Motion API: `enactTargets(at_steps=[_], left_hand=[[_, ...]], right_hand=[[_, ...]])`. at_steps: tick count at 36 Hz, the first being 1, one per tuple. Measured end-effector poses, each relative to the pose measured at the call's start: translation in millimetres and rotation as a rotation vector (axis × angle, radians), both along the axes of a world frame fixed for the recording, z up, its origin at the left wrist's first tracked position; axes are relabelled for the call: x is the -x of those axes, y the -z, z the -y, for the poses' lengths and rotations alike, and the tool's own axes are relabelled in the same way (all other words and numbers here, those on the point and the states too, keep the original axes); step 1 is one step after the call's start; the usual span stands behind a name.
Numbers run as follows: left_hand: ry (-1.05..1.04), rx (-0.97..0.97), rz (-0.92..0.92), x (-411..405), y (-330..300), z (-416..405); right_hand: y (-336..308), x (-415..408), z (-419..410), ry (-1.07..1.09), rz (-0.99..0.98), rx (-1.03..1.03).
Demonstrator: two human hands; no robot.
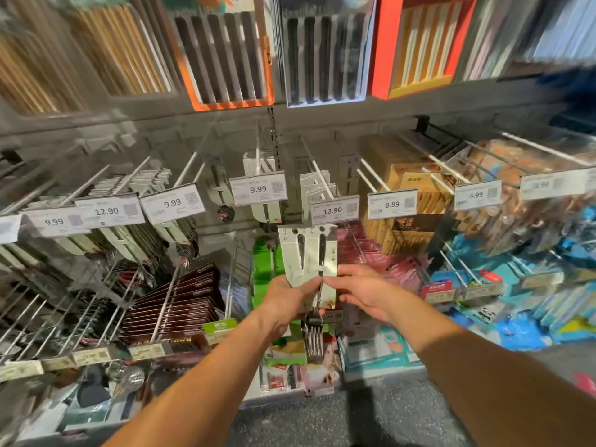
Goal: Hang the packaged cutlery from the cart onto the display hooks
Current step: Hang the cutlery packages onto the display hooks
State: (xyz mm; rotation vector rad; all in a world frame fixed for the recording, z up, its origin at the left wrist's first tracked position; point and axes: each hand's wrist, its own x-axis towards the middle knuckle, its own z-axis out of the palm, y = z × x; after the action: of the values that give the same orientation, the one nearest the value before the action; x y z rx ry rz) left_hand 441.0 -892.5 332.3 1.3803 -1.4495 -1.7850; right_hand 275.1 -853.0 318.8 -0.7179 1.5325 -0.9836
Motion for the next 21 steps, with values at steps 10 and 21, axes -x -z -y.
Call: enactTargets(at_steps=[10,21], left_hand=[[-0.092,0.021,0.002,-3,7,1],[-0.01,0.004,-0.055,4,4,-3]], right_hand=[[12,19,-19,-0.038,-0.112,0.021],[-7,13,-21,-0.079,-0.166,0.052]])
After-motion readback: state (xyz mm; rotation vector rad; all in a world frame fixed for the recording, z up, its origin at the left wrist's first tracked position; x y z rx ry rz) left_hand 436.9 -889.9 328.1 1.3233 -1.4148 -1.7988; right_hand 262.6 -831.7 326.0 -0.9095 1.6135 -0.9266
